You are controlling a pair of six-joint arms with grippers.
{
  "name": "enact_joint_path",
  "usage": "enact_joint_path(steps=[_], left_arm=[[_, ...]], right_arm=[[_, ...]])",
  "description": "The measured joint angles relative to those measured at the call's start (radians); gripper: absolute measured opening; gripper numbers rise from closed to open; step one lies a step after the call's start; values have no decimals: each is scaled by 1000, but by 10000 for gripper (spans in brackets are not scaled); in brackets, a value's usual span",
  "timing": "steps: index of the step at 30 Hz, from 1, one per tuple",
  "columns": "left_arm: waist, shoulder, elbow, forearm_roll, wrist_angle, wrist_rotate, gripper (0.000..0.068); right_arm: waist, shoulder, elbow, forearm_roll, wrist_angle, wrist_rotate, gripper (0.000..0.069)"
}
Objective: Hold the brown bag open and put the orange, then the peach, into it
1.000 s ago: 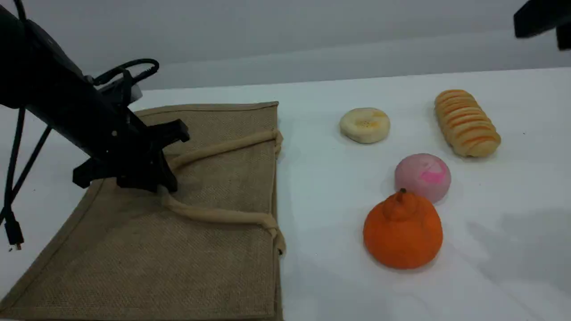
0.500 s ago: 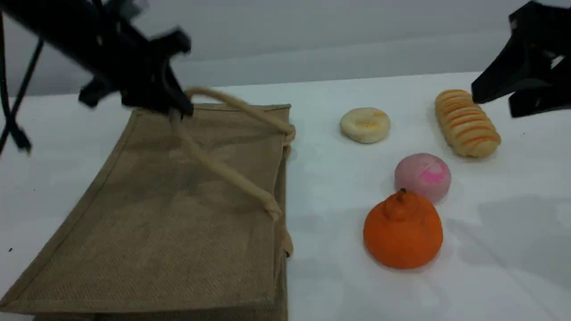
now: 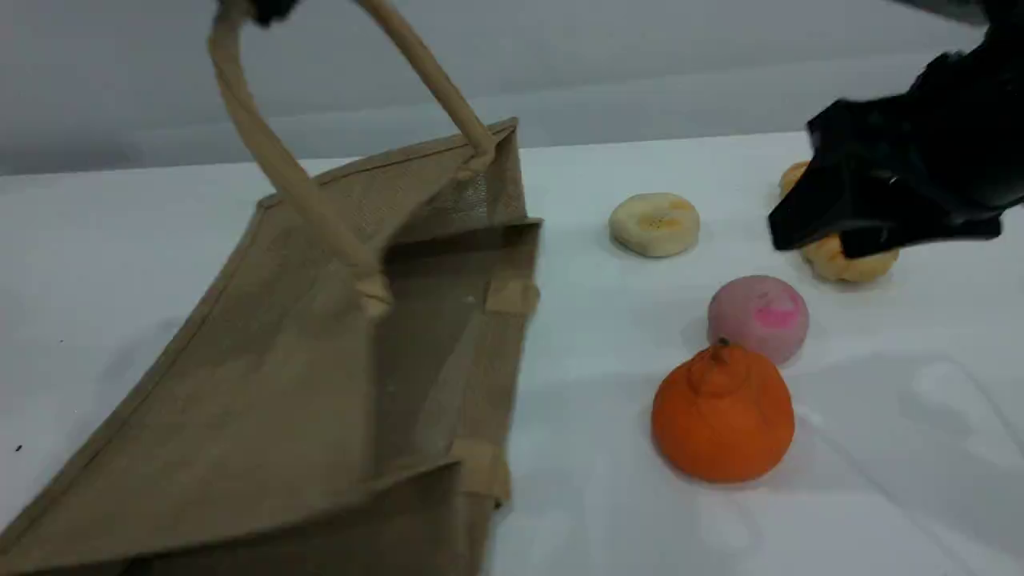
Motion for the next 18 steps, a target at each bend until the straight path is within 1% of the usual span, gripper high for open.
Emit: enact_joint_path(steps=[3,7,9,13,18], left_arm=[[0,-4,-72,-3,16,45,83],[0,-3,-149,-5,16,68,83],[0,-3,-175,-19,13,79,83],[0,-3,-183,-67,8,111,83],[0,-2,-183,-141,8,115,83]], right_arm=[[15,16,0,-1,-21,-1,375],[15,34,0,-2,-44,-6,375],[15,46,0,-3,-49,-12,375],[15,71,0,7,-50,-16,375],[15,76,0,42,-38,-54,375]])
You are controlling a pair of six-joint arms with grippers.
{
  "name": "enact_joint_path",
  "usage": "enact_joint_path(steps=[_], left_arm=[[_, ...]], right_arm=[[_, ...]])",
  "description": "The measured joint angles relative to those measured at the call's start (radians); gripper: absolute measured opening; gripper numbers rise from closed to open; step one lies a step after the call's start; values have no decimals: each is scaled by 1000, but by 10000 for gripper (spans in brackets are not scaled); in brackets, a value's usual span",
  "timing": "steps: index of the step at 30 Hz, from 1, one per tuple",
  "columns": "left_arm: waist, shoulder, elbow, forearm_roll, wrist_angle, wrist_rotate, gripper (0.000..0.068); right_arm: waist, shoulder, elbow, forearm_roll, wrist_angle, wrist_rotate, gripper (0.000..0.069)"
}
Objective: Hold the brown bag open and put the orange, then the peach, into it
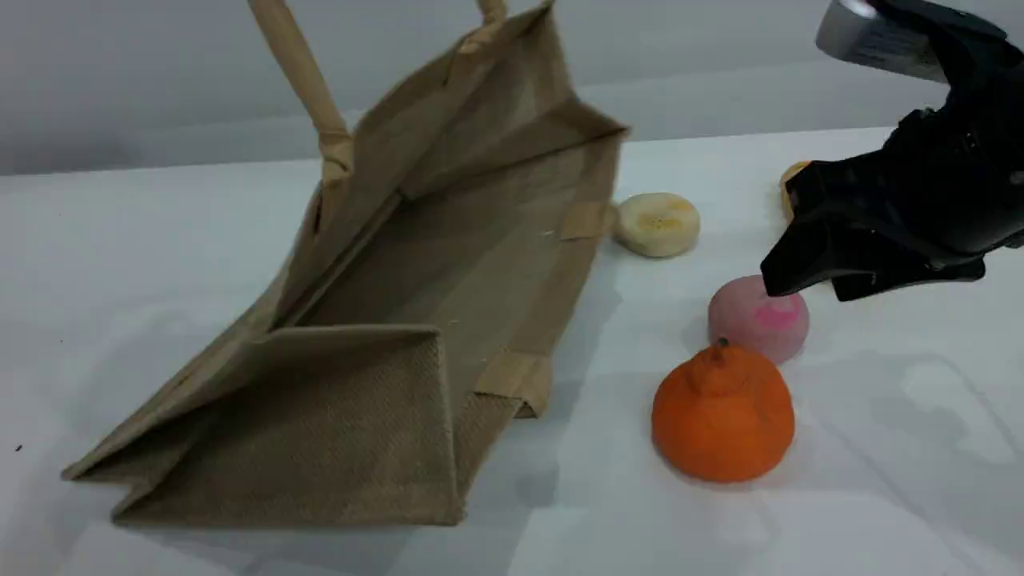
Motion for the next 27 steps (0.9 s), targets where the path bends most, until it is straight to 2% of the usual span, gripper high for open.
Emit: enact_joint_path(steps=[13,23,27], left_arm=[[0,0,0,-32,0,-19,83],[0,0,0,-29,-1,-19,82],[0,0,0,-29,-1,-19,82]], right_arm=[[0,74,0,51,54,-50,375],[0,145,0,331,78,-320,375],[0,172,0,414,124,-416,375]])
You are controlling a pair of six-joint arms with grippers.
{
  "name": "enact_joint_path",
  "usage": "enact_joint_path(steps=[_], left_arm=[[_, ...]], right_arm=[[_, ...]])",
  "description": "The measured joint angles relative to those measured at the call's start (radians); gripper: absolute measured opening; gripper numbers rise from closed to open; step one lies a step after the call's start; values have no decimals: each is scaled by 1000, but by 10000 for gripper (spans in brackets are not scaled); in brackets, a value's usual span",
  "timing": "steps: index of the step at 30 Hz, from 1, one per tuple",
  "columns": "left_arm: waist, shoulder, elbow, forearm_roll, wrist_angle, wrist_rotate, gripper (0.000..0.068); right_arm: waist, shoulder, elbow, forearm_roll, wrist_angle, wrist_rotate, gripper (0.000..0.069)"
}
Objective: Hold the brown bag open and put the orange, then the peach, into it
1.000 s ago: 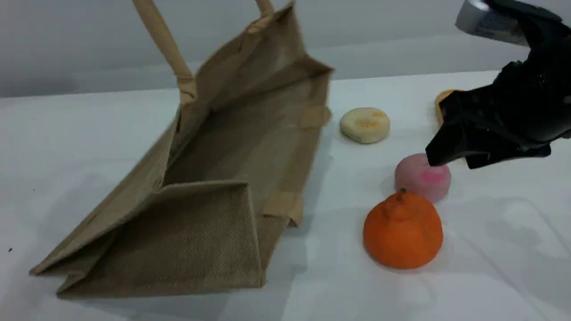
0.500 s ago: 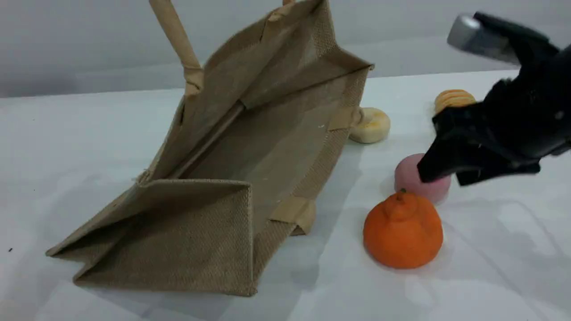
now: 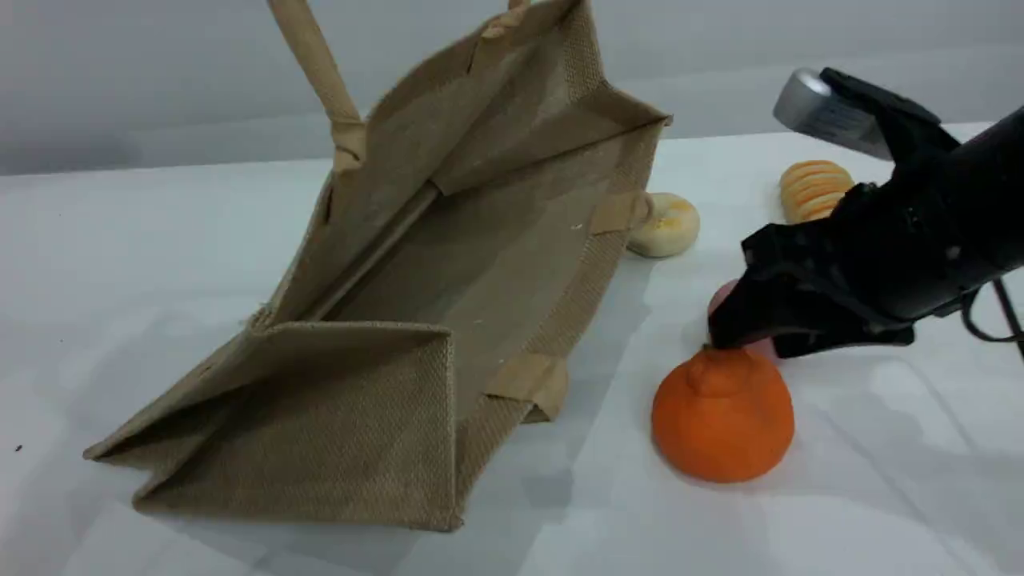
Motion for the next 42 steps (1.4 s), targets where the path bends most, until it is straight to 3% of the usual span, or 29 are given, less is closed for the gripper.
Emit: enact_joint_path(steps=[12,19,22,28,34,42], left_arm=[[0,0,0,2,0,2,82],[0,0,0,2,0,3,82],[0,0,0,2,0,3,82],[0,0,0,2,0,0,82],[0,0,0,-15,0,-9,82],[0,-67,48,-98,0,-8,82]], right_arm=[[54,88,-11,48,18,-80,375],[100,98,-50,48,-70,-79,368],[100,98,-50,48,-92,-79,302],[100,97,-50,48,-136,-78,53],[100,50,-48,46,-145,-78,41],[99,-129,-38,26,-180,-71,41]])
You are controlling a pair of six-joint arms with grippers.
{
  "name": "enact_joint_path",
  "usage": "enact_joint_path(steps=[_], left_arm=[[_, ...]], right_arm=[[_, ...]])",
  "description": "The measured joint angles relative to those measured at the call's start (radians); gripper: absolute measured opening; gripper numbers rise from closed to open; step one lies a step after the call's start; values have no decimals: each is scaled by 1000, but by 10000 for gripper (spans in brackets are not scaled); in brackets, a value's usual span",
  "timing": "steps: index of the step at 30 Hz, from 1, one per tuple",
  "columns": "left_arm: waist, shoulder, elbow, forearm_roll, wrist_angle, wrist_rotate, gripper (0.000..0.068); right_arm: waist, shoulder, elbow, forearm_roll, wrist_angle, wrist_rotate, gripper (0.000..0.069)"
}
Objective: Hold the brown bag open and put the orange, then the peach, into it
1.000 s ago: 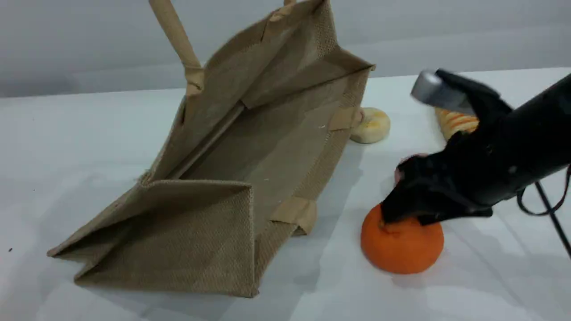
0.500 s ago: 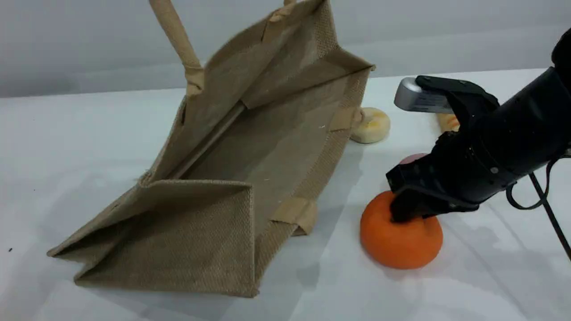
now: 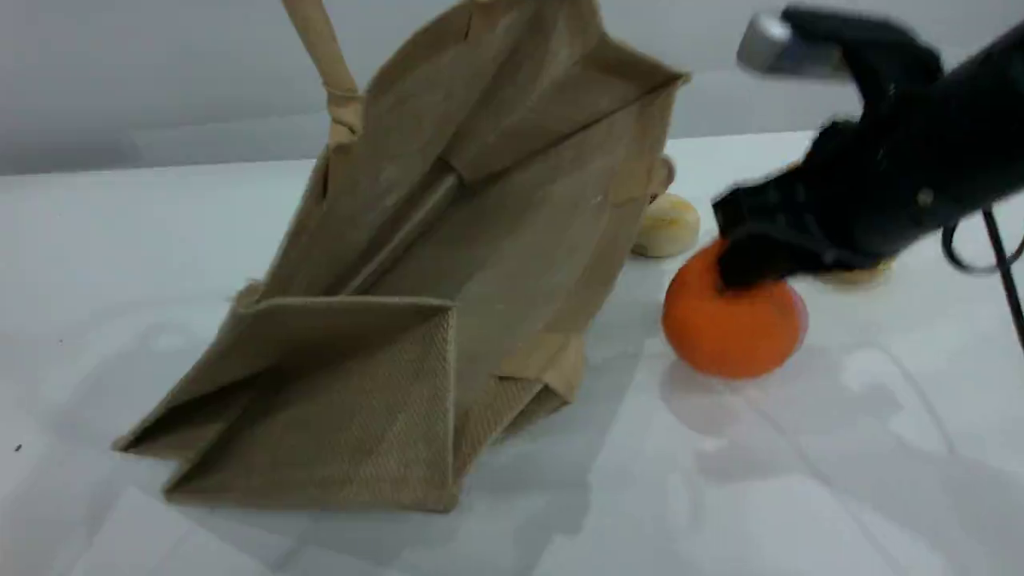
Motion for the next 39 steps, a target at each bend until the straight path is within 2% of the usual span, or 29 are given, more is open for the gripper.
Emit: enact_joint_path(steps=[3,7,16,19,24,33,39], left_arm=[[0,-20,33,-6,0,9,82],[0,-20,34,20,-3,9,82],[0,-19,34,24,-2,9,82],[0,-20,34,24,0,9,82],[0,-25,34,25,1,9,82],[0,-26,34,25,1,9,82],[0,-26,34,25,1,9,82]], right_arm=[[0,-79,0,-61,16,61,41],[0,-181,0,-117,-31,121,41],[0,-323,0,-131,-46,126,41],[0,-315,0,-132,-12,147,41],[0,-313,-1,-134,120,169,41],[1,-306,-1,-69,169,154,41],[17,-229,-22,-14,221,115,41]])
